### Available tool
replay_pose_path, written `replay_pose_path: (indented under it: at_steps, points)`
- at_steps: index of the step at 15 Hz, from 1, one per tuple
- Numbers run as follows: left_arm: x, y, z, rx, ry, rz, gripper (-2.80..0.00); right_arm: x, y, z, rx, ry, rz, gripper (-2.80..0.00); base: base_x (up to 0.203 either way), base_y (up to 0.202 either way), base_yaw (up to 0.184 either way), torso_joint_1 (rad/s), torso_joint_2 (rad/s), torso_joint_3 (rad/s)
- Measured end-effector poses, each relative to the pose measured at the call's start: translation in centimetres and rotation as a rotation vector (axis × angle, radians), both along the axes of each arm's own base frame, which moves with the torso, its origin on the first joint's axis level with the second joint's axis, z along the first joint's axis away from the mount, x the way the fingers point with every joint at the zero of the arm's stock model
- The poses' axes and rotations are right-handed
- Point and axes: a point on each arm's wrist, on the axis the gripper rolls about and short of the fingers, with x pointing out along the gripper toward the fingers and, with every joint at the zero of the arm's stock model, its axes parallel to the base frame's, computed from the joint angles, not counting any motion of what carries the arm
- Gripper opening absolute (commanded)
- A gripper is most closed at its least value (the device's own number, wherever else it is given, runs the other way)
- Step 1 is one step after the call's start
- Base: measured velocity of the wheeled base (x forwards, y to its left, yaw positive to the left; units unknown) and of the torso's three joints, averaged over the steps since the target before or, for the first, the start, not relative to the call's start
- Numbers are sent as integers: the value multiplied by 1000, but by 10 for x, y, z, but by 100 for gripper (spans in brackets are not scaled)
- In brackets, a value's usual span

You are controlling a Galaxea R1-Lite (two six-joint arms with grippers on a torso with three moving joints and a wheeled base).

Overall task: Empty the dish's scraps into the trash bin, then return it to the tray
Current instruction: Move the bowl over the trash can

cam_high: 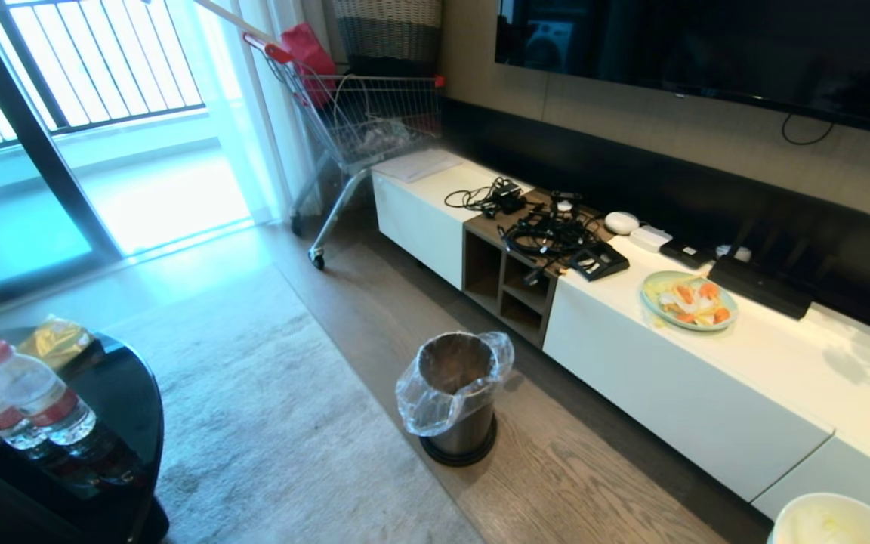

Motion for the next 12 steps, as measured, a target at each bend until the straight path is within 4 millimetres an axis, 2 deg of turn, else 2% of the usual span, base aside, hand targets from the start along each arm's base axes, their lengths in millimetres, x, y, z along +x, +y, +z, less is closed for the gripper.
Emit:
replay_pose_path:
  at_steps: [12]
  points:
    - [0, 0, 0, 0, 0, 0, -280, -1, 0, 0, 1, -5, -1, -280, 0, 0, 0, 0, 0, 0]
